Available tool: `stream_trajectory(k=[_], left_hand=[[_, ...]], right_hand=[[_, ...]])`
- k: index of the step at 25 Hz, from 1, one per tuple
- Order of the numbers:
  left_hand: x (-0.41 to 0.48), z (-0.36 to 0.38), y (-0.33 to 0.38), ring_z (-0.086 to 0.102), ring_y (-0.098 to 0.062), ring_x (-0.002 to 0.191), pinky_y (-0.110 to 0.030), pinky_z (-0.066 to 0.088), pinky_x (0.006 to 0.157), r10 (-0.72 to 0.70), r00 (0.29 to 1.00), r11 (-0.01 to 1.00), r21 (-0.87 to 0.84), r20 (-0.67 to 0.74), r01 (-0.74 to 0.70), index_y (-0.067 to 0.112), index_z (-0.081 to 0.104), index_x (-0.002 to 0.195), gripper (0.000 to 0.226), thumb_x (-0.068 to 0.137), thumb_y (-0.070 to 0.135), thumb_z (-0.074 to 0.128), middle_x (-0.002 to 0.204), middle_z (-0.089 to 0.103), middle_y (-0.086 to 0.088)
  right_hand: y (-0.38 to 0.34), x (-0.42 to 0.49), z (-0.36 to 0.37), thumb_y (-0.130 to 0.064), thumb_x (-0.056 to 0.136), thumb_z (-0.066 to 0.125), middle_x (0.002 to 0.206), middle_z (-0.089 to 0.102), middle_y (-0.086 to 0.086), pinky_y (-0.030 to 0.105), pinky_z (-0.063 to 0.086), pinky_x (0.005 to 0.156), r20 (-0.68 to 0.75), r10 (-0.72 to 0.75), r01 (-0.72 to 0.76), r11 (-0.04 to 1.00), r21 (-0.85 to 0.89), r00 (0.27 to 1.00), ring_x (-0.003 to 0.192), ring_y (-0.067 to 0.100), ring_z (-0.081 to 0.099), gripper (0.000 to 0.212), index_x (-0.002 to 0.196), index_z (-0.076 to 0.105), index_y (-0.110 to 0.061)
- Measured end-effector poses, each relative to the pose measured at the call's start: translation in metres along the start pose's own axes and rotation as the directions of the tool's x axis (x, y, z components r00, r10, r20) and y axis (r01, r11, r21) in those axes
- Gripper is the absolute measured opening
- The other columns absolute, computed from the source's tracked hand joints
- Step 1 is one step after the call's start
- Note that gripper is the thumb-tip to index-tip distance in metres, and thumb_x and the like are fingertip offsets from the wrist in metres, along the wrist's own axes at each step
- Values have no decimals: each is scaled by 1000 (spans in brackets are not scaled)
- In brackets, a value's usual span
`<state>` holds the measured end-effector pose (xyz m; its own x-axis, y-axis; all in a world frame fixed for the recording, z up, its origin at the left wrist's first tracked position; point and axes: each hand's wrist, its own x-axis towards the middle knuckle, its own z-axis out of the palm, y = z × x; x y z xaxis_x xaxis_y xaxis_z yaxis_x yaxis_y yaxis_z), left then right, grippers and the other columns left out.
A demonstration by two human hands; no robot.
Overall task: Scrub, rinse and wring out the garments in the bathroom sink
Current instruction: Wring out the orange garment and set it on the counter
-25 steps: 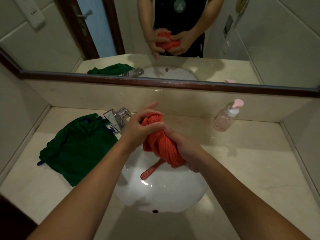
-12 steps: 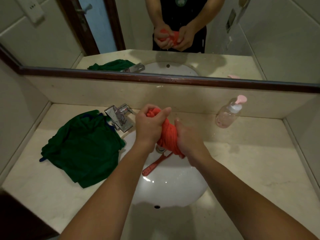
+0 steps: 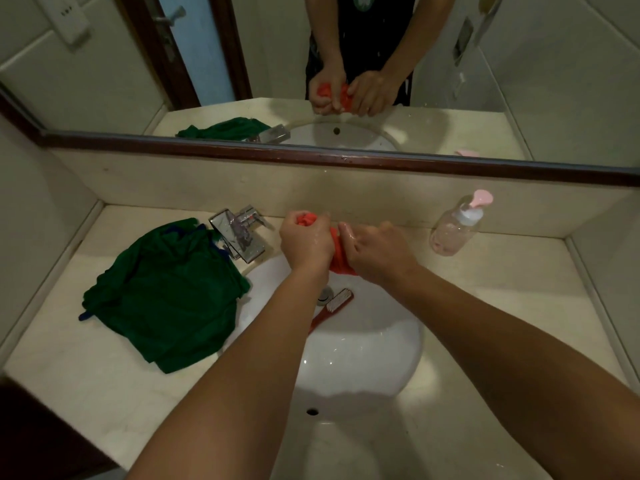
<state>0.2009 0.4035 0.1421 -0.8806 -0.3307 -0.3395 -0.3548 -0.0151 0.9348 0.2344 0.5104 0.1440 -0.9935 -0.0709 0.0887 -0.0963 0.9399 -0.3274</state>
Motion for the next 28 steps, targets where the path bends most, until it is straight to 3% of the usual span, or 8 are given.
stream_trajectory(k=[3,9,12,15,18,20,24,28], left_hand=[[3,-2,-6,55,-10,74,-27,45,67,-7,1000,1000,20,30,7,20,57,86,16,89,18,72,86,61,3],[9,-16,-19,50,-18,70,-30,43,63,-38,999,989,144,37,32,20,50,77,18,87,7,58,78,55,-1],[12,-27,-21,49,-20,72,-32,44,69,-8,1000,991,135,27,4,20,50,76,18,87,8,59,76,54,0],[16,-45,-20,51,-18,75,-33,48,72,72,989,995,63,127,-81,20,51,79,20,90,17,67,79,53,2],[14,-68,-12,55,-9,72,-25,54,68,226,926,974,-66,302,-216,17,57,87,24,87,29,78,85,55,2],[11,-77,-8,62,-6,69,-21,54,65,255,896,962,-189,364,-197,14,59,91,24,86,25,80,87,59,-1],[5,-76,-17,71,-20,84,-30,57,74,193,870,962,-260,454,-78,21,64,99,21,86,28,80,105,69,-14],[-16,-55,-28,65,-16,98,-25,51,79,134,858,985,-159,495,-62,22,65,108,25,89,34,76,110,67,-4]], right_hand=[[-2,-2,3,-31,110,17,86,71,9,28,25,57,22,-55,55,998,-6,998,63,23,52,53,125,64,-11],[-11,-5,18,-40,108,11,65,53,4,25,21,50,120,-47,56,996,-69,992,50,16,36,63,95,66,-12],[-22,-6,18,-34,111,24,68,60,8,27,28,61,80,-55,60,996,-63,995,57,21,40,53,91,67,-10],[-36,-11,26,-35,108,27,76,69,14,31,32,64,-50,32,-35,997,-69,998,63,31,55,52,86,68,-13],[-53,-22,22,-30,109,34,69,59,9,37,36,65,-98,218,-206,971,120,971,68,33,55,45,68,49,-19],[-59,-30,16,-29,108,40,61,50,5,42,41,68,-84,368,-329,897,295,926,67,35,53,50,59,41,-19],[-50,-51,15,-47,99,50,54,45,5,41,42,56,36,641,-494,553,671,766,54,28,48,54,58,44,-12],[-23,-85,6,-56,96,52,63,53,-1,32,41,49,8,729,-483,446,753,685,54,22,54,51,68,54,-14]])
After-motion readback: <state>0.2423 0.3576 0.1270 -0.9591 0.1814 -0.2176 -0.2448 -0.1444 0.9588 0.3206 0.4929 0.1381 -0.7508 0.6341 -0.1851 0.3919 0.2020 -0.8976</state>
